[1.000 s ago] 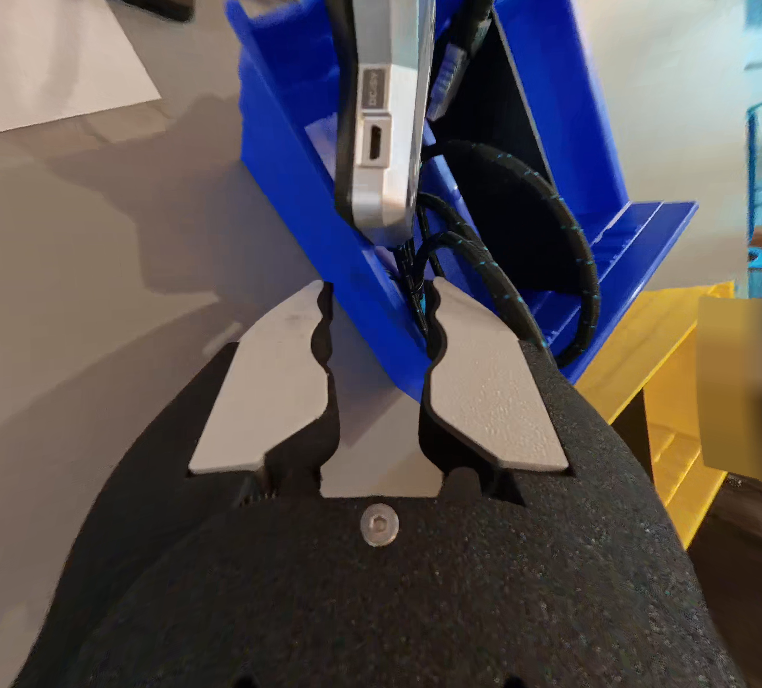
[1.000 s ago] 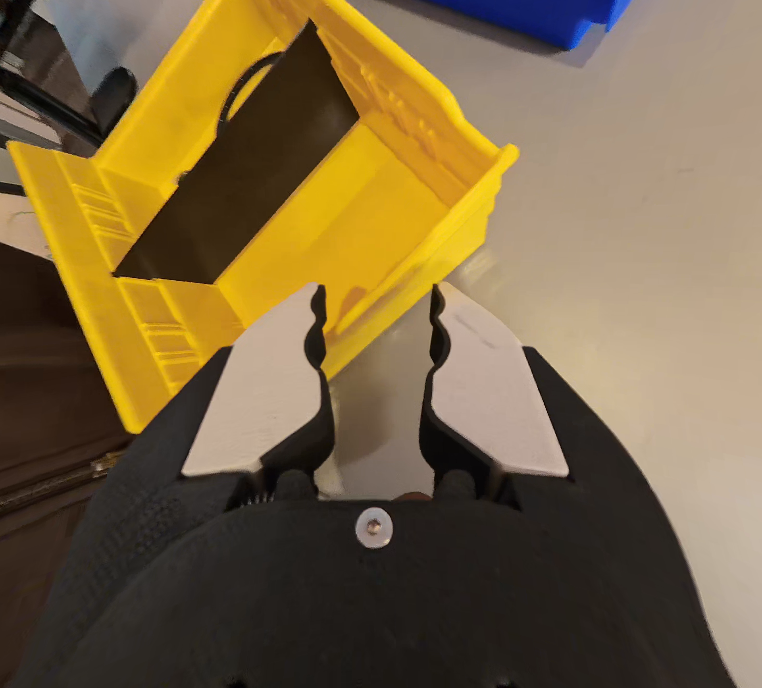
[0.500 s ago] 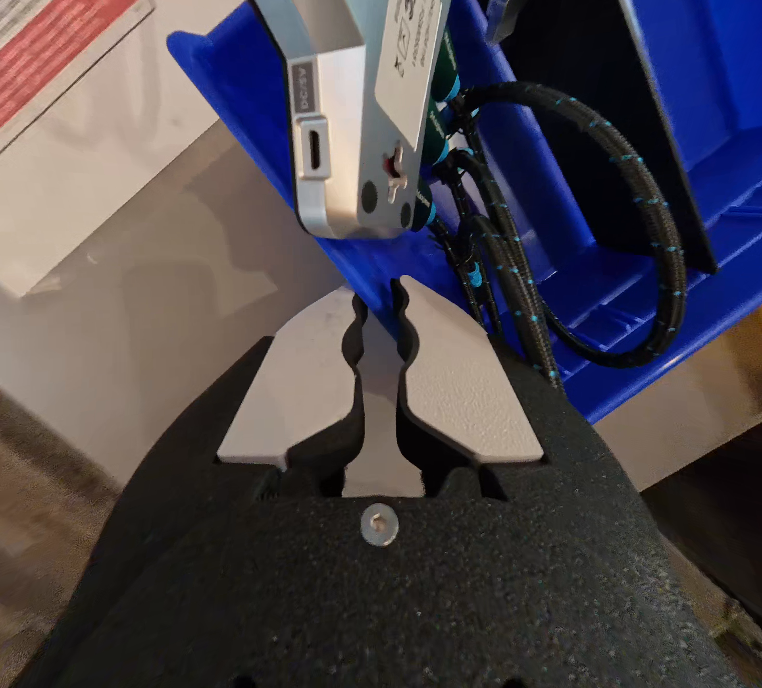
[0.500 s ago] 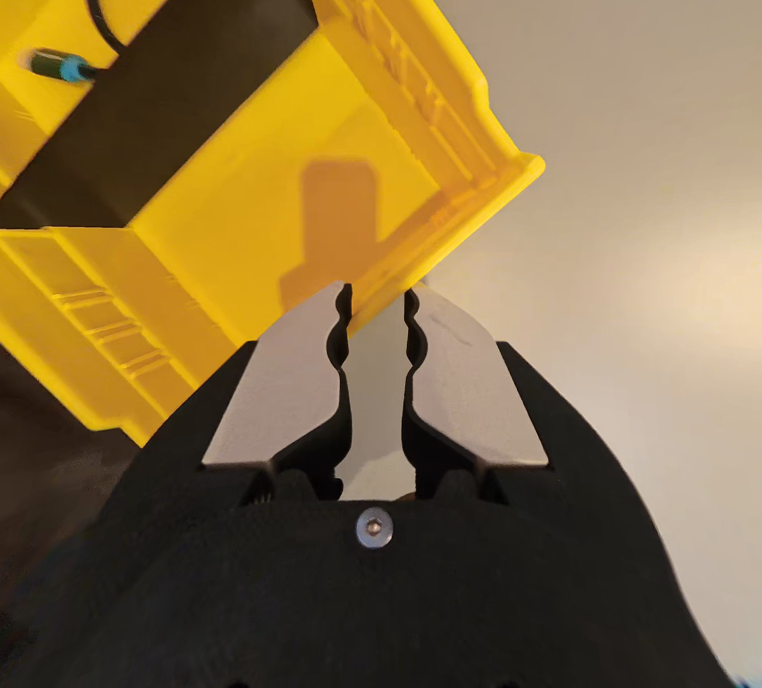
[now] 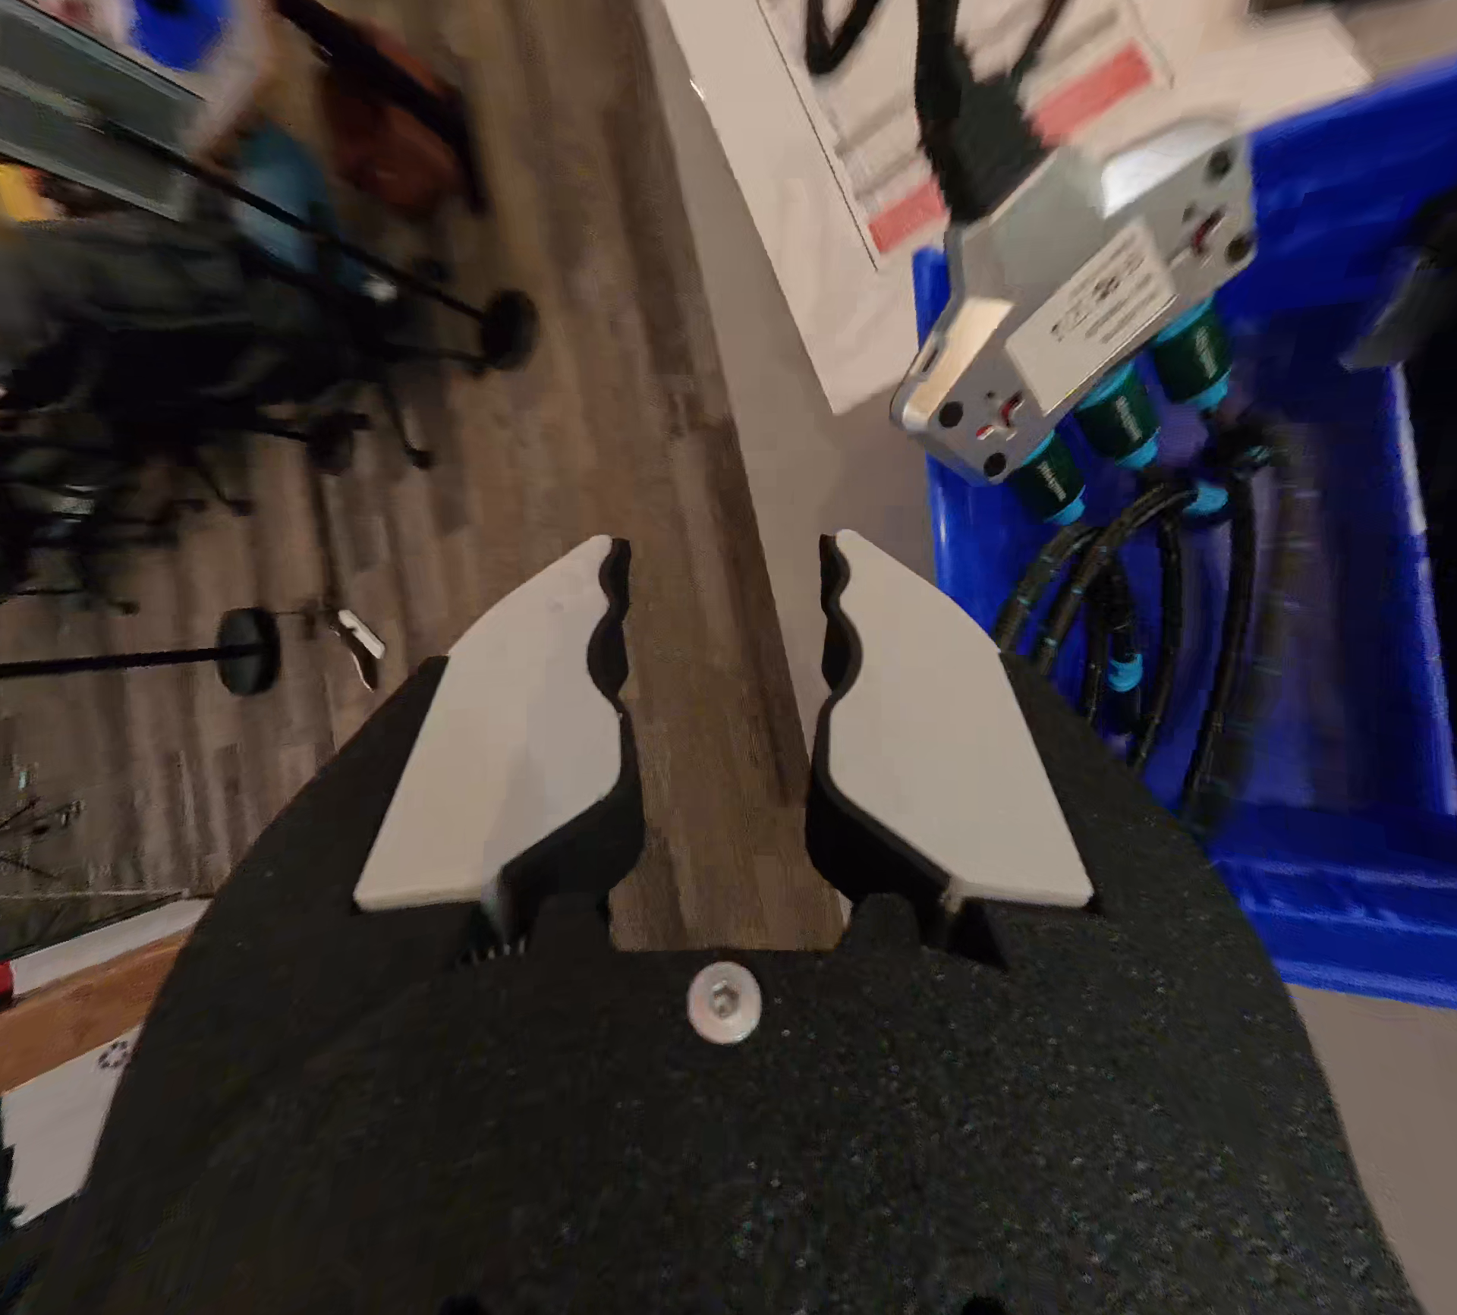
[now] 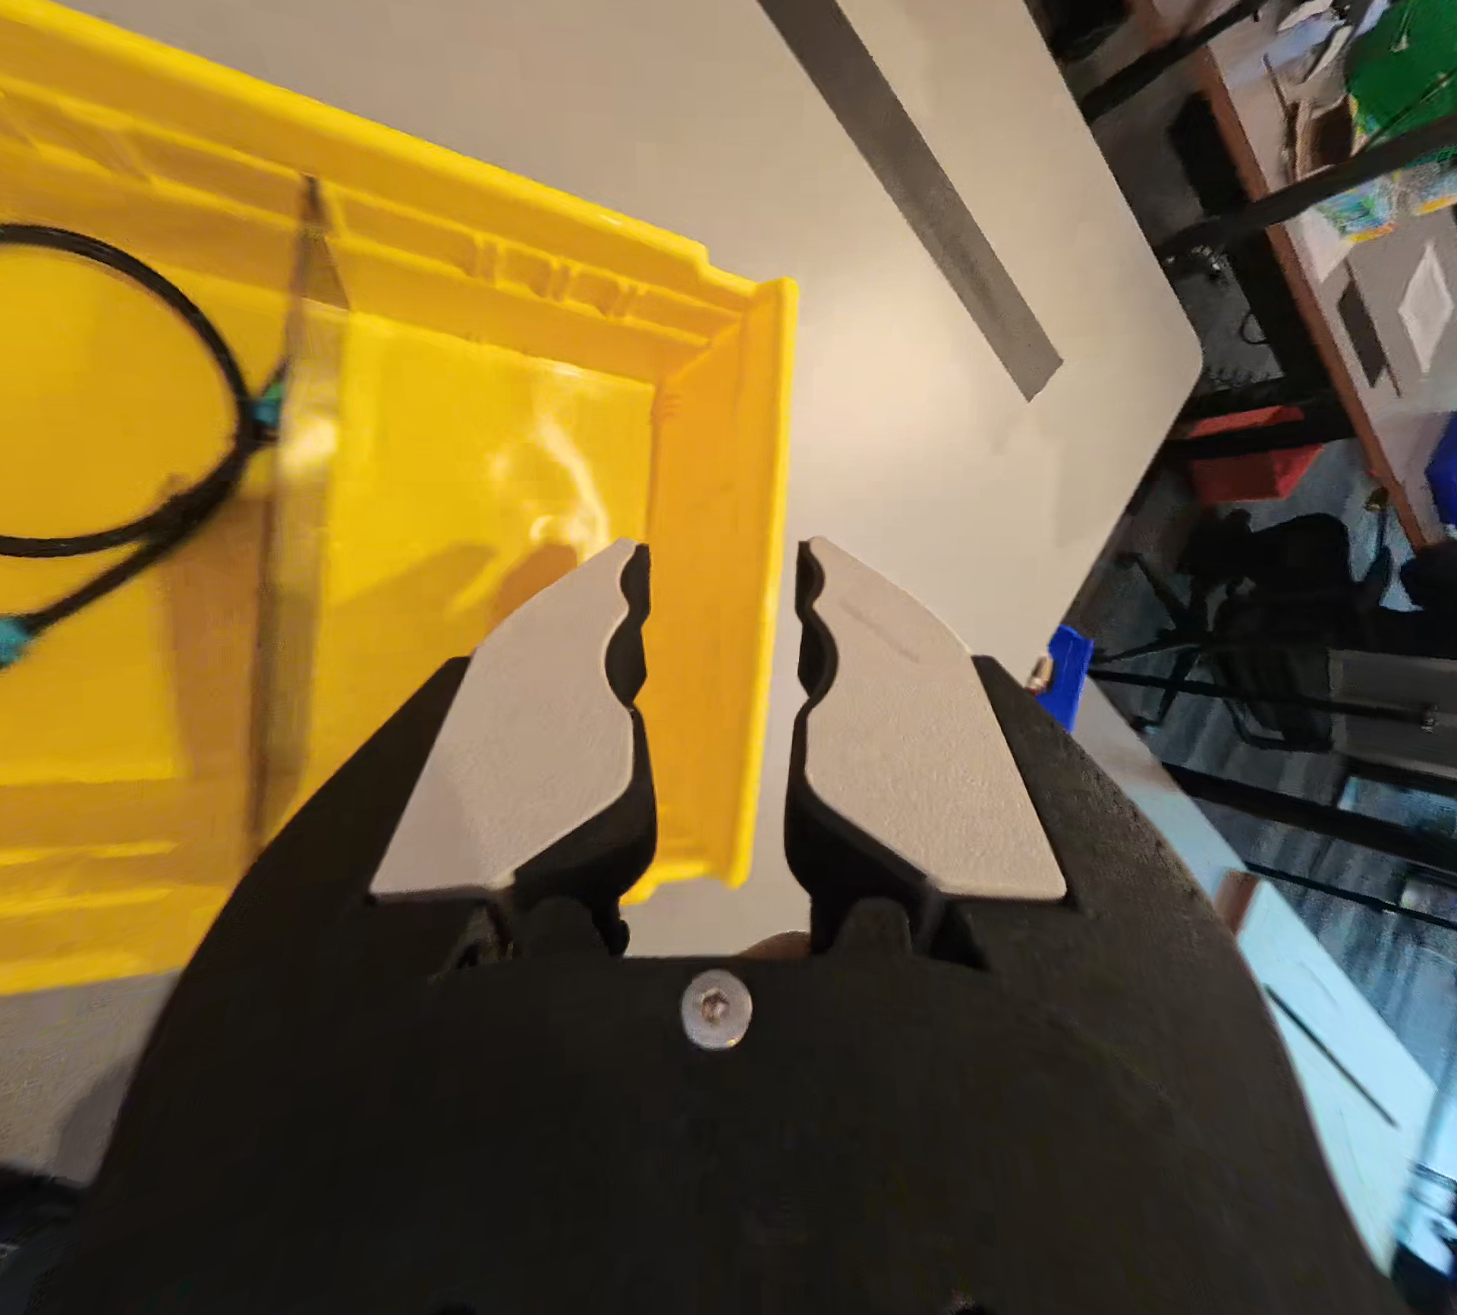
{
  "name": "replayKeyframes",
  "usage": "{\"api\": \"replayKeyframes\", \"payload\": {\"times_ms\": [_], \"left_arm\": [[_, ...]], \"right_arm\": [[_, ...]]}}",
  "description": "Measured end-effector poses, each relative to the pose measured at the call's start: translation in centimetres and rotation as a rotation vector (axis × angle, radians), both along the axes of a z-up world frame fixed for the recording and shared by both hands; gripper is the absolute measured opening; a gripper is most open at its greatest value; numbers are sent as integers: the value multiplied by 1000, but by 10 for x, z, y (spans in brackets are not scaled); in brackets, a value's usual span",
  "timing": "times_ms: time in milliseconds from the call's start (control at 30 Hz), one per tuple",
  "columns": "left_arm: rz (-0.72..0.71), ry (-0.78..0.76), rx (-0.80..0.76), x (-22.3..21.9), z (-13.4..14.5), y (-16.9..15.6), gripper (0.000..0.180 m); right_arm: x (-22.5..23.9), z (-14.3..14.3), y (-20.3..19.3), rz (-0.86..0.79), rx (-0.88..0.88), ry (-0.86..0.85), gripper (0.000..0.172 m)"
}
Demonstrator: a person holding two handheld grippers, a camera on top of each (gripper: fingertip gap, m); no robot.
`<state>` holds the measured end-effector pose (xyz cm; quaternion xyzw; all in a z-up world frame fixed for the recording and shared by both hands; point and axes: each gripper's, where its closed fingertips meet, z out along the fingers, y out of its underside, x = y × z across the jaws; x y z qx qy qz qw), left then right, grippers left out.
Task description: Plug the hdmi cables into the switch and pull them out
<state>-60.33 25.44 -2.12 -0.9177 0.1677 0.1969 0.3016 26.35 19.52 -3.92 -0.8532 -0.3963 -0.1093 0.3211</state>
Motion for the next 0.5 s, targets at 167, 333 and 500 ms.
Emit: {"api": "replayKeyframes", "payload": {"times_ms": [167, 333, 500], "left_arm": [[-124, -233, 169, 122, 39, -68, 51], [42, -408, 100, 203, -27, -136, 64], [256, -608, 235, 221, -48, -149, 78]], "right_arm": [[-28, 0, -88, -1, -10, 216, 39], [-37, -35, -143, -170, -46, 275, 55], [-43, -51, -164, -385, -81, 454, 71]]}}
